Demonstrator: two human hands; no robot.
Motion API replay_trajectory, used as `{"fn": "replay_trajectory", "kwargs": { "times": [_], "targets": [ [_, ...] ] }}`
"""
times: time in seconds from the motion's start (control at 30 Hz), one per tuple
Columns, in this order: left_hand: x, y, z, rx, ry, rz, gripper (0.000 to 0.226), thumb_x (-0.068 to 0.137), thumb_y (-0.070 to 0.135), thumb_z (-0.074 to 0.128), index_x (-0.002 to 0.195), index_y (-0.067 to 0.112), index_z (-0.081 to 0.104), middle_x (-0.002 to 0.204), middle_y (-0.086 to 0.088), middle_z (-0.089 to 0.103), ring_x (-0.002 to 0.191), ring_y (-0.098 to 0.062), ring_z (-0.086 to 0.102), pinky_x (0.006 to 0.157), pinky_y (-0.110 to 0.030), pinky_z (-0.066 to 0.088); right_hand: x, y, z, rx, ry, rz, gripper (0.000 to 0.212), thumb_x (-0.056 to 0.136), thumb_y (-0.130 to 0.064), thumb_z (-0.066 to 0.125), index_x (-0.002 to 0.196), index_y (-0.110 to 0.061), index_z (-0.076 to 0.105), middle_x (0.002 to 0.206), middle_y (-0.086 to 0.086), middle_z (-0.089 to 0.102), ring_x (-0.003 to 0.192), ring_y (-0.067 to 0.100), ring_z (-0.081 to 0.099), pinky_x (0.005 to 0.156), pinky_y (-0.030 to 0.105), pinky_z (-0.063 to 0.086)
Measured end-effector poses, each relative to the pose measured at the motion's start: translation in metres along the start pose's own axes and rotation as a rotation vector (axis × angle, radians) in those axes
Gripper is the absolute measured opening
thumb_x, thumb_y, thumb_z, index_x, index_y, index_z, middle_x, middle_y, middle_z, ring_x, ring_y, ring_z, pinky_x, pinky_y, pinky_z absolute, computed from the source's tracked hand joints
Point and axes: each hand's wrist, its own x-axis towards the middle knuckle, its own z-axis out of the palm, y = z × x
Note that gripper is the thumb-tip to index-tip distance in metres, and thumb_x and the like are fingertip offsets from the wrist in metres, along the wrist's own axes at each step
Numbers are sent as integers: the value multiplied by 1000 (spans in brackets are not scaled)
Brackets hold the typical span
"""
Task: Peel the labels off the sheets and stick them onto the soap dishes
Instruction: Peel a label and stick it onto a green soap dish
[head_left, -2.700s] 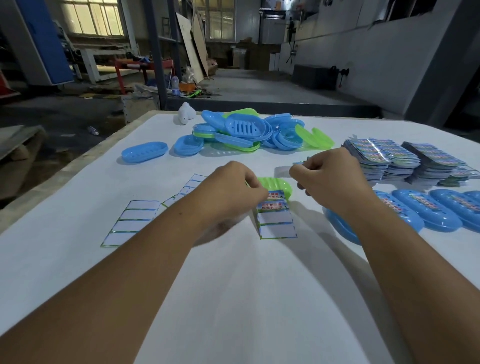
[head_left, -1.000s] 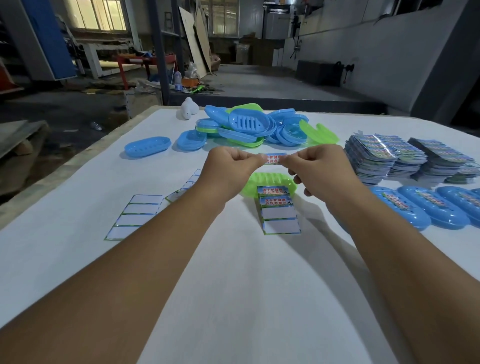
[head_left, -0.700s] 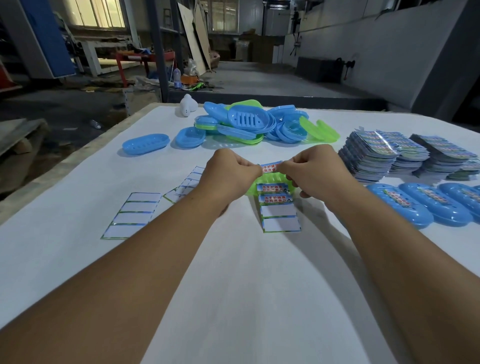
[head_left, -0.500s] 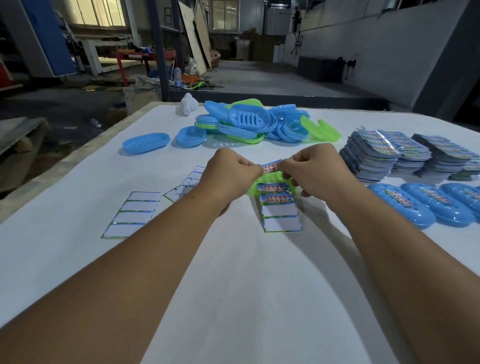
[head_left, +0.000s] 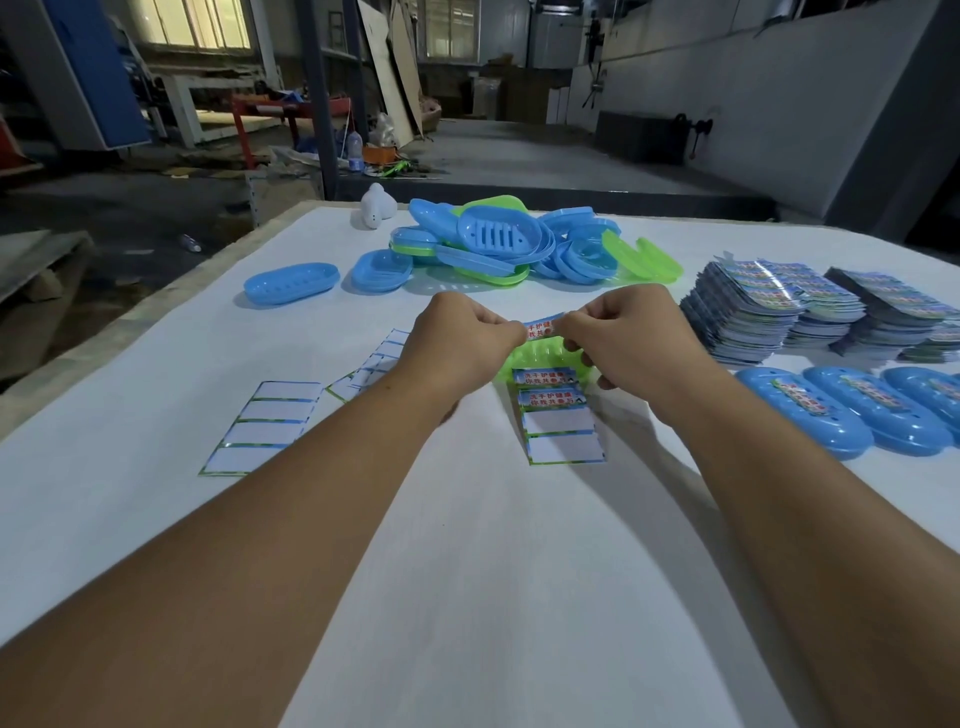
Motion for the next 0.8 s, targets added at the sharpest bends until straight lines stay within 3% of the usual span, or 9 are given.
{"fn": "replay_trajectory", "kwargs": {
  "times": [0.17, 0.33, 0.5, 0.67, 0.8],
  "targets": [
    [-1, 4, 0, 37, -10, -36, 31, 73, 35, 72, 81, 6, 77, 77, -13, 73, 65, -20, 60, 74, -43, 58, 2, 4, 1, -99, -7, 68, 39, 81, -35, 71, 79, 3, 68, 46, -1, 41, 40, 12, 30, 50, 28, 32],
    [0, 5, -1, 110, -18, -45, 30, 75, 38, 73, 79, 8, 77, 78, -9, 74, 67, -21, 63, 73, -41, 57, 3, 7, 3, -125, -40, 92, 38, 83, -37, 73, 80, 1, 72, 39, -5, 46, 43, 16, 39, 51, 26, 35],
    [0, 5, -2, 144, -34, -31, 30, 78, 38, 73, 80, 9, 77, 78, -9, 74, 82, -26, 70, 73, -41, 56, 4, 9, 2, -133, -49, 96, 37, 85, -37, 72, 76, -1, 73, 35, -7, 46, 32, 9, 34, 47, 24, 32],
    [0, 3, -3, 161, -39, -14, 34, 78, 37, 73, 86, 5, 76, 85, -13, 74, 67, -21, 58, 67, -39, 53, 6, 9, 3, -149, -78, 96, 38, 85, -37, 72, 57, -14, 61, 34, -7, 42, 28, 9, 31, 47, 24, 31],
    [0, 3, -2, 190, -28, 3, 33, 78, 38, 73, 86, 6, 77, 85, -11, 74, 72, -23, 64, 74, -41, 56, 7, 10, 3, -152, -73, 91, 35, 85, -37, 72, 61, -13, 66, 35, -7, 47, 33, 9, 37, 47, 24, 33]
  ]
}}
